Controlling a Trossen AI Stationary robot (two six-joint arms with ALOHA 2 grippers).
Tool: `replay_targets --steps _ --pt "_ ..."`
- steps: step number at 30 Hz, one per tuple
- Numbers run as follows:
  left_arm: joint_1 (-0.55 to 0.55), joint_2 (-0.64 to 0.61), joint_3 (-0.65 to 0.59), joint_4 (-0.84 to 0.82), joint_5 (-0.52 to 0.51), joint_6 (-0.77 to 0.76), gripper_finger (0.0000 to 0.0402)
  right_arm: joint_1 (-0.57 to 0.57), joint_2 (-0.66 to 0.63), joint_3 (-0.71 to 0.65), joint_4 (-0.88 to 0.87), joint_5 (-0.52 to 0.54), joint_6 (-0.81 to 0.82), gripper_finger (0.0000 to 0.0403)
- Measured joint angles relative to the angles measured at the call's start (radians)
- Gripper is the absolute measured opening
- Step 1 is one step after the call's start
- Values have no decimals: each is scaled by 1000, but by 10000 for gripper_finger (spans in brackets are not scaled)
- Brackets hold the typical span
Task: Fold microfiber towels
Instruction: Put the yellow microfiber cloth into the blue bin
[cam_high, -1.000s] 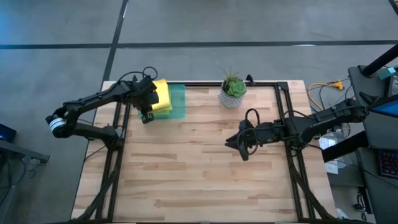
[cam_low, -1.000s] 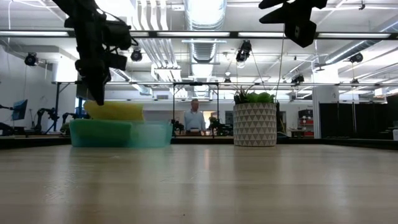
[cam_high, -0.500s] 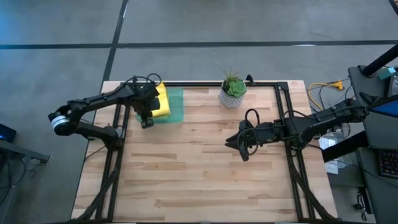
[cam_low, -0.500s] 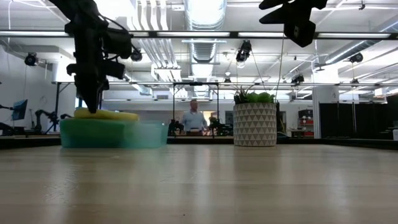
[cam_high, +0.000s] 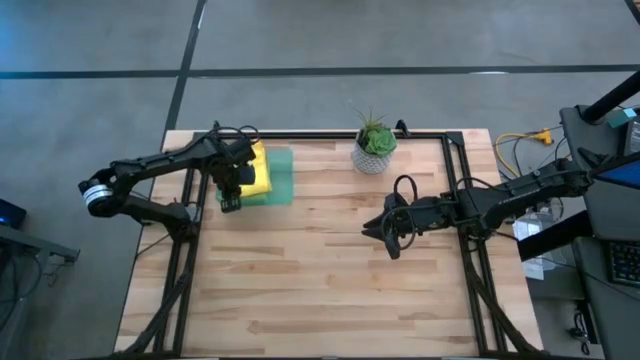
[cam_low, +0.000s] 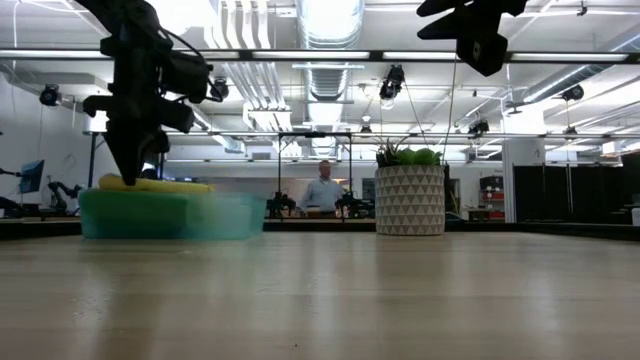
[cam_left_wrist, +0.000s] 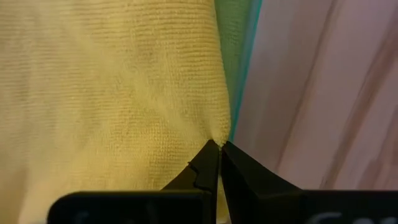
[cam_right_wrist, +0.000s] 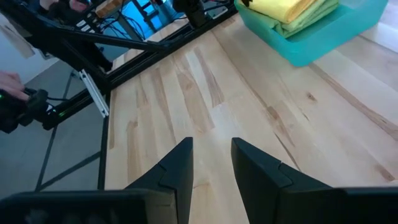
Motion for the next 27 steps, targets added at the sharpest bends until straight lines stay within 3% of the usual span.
replay_targets --steps 5,12,16,22,27 --pt "0 1 0 -52 70 60 12 0 0 0 -3 0 1 105" --pt "1 -9 40 -83 96 72 106 0 0 0 -3 0 1 105" --pt "1 -15 117 -83 47 52 143 0 0 0 -3 0 1 105" --pt "14 5 133 128 -196 41 145 0 0 0 -3 0 1 105" --pt "52 102 120 300 -231 -3 104 0 0 0 -3 0 8 105"
